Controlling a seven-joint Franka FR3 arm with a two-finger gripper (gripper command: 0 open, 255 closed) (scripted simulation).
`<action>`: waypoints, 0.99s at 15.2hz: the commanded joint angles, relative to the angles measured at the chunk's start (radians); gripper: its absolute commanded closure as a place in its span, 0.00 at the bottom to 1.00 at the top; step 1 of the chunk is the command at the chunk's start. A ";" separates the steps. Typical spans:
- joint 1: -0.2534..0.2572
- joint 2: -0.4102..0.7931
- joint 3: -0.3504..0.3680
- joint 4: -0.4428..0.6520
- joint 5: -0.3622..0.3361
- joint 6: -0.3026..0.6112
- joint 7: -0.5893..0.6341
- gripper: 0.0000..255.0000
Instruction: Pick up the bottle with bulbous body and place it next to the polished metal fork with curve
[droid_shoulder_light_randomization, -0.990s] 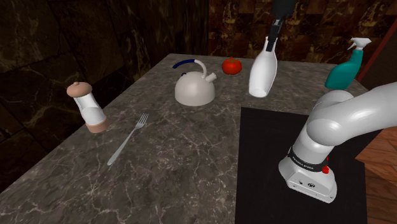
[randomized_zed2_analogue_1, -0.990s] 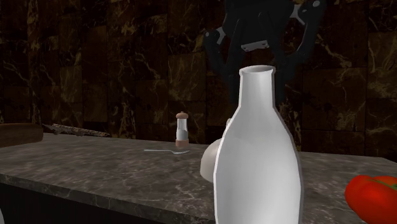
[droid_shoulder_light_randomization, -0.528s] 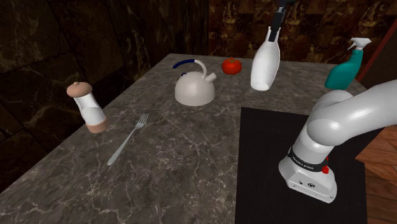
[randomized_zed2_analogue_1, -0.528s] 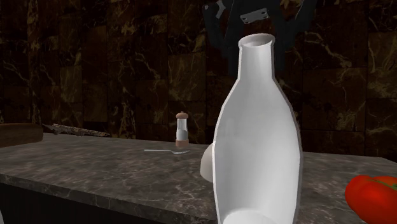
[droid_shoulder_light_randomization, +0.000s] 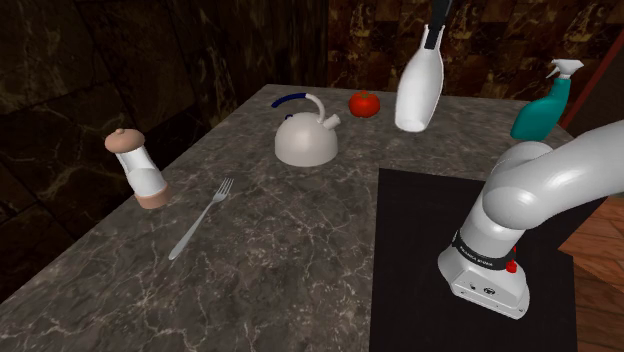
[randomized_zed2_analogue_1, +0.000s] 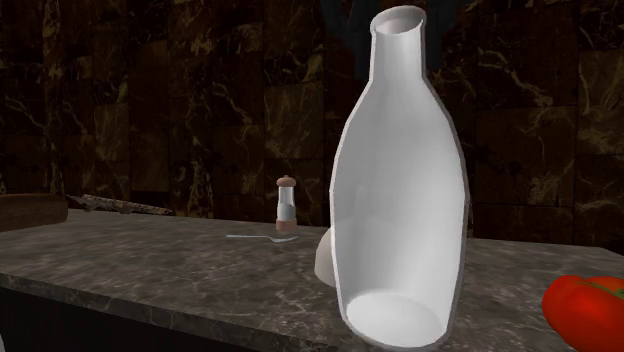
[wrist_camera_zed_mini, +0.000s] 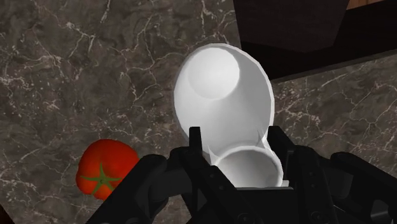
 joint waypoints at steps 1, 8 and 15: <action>0.006 0.004 0.033 0.002 0.022 -0.001 0.038 1.00; 0.035 0.042 0.182 0.015 0.116 0.019 0.207 1.00; 0.061 0.130 0.329 0.082 0.192 0.047 0.374 1.00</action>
